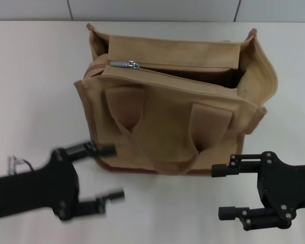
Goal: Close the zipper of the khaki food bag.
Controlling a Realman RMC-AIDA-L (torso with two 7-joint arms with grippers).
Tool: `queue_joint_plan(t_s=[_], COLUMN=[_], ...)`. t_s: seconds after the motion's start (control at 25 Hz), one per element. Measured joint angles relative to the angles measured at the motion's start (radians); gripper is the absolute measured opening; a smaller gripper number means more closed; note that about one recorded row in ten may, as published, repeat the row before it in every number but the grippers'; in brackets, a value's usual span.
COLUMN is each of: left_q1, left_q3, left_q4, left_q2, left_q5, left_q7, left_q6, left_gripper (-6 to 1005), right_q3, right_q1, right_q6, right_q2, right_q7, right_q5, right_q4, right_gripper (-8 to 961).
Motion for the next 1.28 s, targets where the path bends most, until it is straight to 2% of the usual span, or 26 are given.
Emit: queue_joint_plan(t_s=[0.08, 0.12, 0.16, 0.2, 0.36, 0.48, 0.56, 0.64, 0.68, 0.72, 0.8, 1.0, 1.2, 1.28], left_q1=[0.019, 0.03, 0.063, 0.063, 0.089, 0.078, 0.039, 0.039, -0.001, -0.001, -0.051, -0.103, -0.129, -0.134], left_q3=[-0.142, -0.176, -0.279, -0.279, -0.48, -0.509, -0.51, -0.51, -0.485, -0.485, -0.44, -0.443, -0.503, -0.587], left_q4=[-0.031, -0.041, -0.06, -0.06, -0.069, -0.082, -0.103, -0.103, -0.114, -0.114, -0.136, -0.168, -0.216, -0.273], left_q2=[-0.001, -0.001, -0.001, -0.001, -0.004, -0.004, -0.006, -0.006, -0.008, -0.008, -0.008, -0.01, -0.01, -0.01], left_q5=[-0.001, 0.0, 0.0, 0.0, -0.01, -0.011, -0.011, -0.011, 0.002, 0.002, 0.01, 0.004, -0.003, -0.008], left_q7=[0.006, 0.016, 0.059, 0.059, 0.095, 0.093, 0.1, 0.1, 0.102, 0.102, 0.103, 0.106, 0.137, 0.194], left_q6=[-0.009, -0.013, -0.019, -0.019, -0.02, -0.055, -0.127, -0.127, -0.184, -0.184, -0.238, -0.297, -0.309, -0.305], left_gripper=[783, 783, 783, 783, 783, 782, 782, 782, 782, 782, 782, 782, 782, 782], right_q3=[0.002, 0.002, 0.005, 0.005, 0.006, 0.004, 0.002, 0.004, 0.007, 0.009, 0.01, 0.011, 0.011, 0.012], right_q1=[0.0, 0.0, 0.001, 0.001, 0.01, 0.018, 0.022, 0.023, 0.022, 0.022, 0.019, 0.016, 0.015, 0.015], right_q6=[-0.003, -0.003, -0.003, -0.003, 0.003, 0.003, 0.003, 0.003, 0.003, 0.003, 0.003, 0.003, 0.003, 0.003], right_q2=[0.0, 0.0, 0.0, 0.0, 0.0, -0.001, -0.001, -0.001, -0.002, -0.002, -0.002, -0.002, -0.001, -0.001], right_q7=[0.0, 0.0, -0.005, -0.005, -0.026, -0.027, -0.028, -0.028, -0.028, -0.028, -0.028, -0.028, -0.029, -0.029], right_q5=[0.0, 0.0, 0.0, 0.0, 0.0, 0.0, 0.0, 0.0, 0.0, 0.001, 0.001, 0.001, 0.002, 0.002], right_q4=[0.008, 0.008, 0.022, 0.022, 0.043, 0.049, 0.052, 0.052, 0.052, 0.052, 0.052, 0.052, 0.052, 0.052], right_gripper=[690, 689, 689, 689, 689, 689, 689, 689, 689, 689, 689, 690, 690, 690])
